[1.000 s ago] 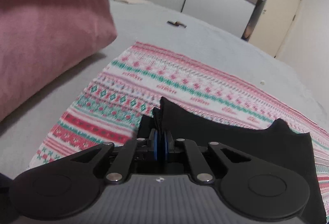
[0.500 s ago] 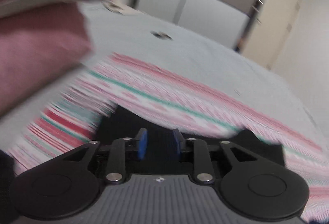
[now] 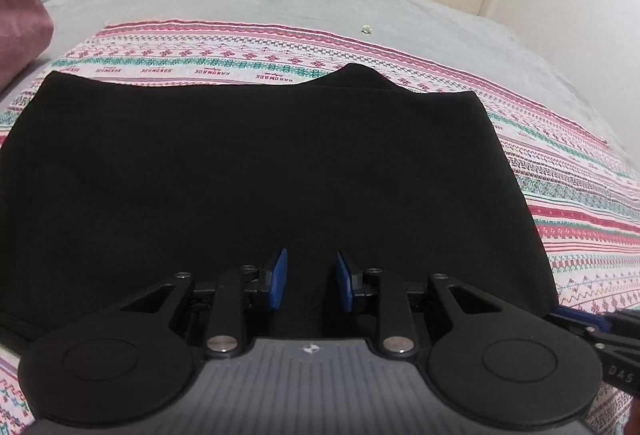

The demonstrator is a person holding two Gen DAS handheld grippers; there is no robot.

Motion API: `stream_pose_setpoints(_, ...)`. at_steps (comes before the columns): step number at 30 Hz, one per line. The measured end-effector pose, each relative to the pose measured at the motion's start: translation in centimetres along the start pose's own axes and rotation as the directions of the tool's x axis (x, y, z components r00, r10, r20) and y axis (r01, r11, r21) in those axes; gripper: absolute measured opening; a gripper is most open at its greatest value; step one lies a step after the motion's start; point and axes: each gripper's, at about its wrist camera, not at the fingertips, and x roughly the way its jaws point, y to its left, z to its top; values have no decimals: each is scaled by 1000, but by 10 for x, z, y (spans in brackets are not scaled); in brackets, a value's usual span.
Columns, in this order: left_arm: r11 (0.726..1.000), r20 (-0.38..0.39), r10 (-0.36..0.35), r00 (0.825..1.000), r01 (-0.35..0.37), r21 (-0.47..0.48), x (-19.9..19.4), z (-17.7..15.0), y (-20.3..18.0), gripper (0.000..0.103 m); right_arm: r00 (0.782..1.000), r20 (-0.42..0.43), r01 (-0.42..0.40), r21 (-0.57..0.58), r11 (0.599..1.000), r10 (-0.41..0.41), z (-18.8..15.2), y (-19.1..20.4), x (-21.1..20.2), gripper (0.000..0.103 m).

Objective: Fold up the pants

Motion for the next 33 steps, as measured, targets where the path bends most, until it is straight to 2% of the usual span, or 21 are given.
stream_pose_setpoints(3,1000,-13,-14,1000,14,-25,-3,0,0,52,999,-27,20,-61,998,-22,4,5,-4,11)
stream_pose_setpoints(5,999,-15,-17,1000,17,-34,-3,0,0,53,999,-6,37,-127,991,-38,13,12,-11,14)
stream_pose_setpoints(8,1000,-14,-4,1000,4,-17,-1,-1,-5,53,998,53,-19,-144,989,27,40,11,-15,18)
stream_pose_setpoints(11,1000,-12,1,1000,-1,-2,-1,-4,-8,54,995,47,-86,-126,988,92,83,4,14,18)
stream_pose_setpoints(14,1000,-11,0,1000,0,4,-1,-5,-7,54,986,-63,-155,-3,988,155,131,-18,80,18)
stream_pose_setpoints(16,1000,-11,1,1000,-1,10,0,-5,-7,54,982,-109,-145,77,986,153,153,-35,114,18)
stream_pose_setpoints(17,1000,-11,1,1000,-1,14,1,-5,-7,54,985,-108,-121,112,986,133,163,-43,128,18)
stream_pose_setpoints(20,1000,-11,0,1000,0,21,1,-5,-7,54,984,-60,-150,221,964,167,185,-64,146,17)
stream_pose_setpoints(22,1000,-12,-6,1000,6,14,-1,-6,-7,54,984,-38,-161,258,953,176,191,-69,155,12)
stream_pose_setpoints(24,1000,-17,-16,1000,16,-4,-1,-5,-4,54,989,-19,-141,233,962,149,189,-65,159,8)
stream_pose_setpoints(27,999,-21,-32,999,31,-28,-1,-3,0,54,995,27,-103,227,968,100,187,-59,154,7)
stream_pose_setpoints(28,999,-22,-36,999,36,-33,-1,-3,1,54,997,46,-77,232,970,69,188,-57,151,9)
stream_pose_setpoints(30,998,-26,-44,999,43,-43,-2,-2,3,54,995,102,-11,225,974,-12,182,-48,127,23)
stream_pose_setpoints(31,998,-29,-47,998,45,-49,-3,-2,4,54,992,125,-12,201,980,-13,175,-41,112,23)
stream_pose_setpoints(33,997,-31,-50,998,48,-58,-2,-1,5,54,993,99,-82,139,987,68,154,-27,86,23)
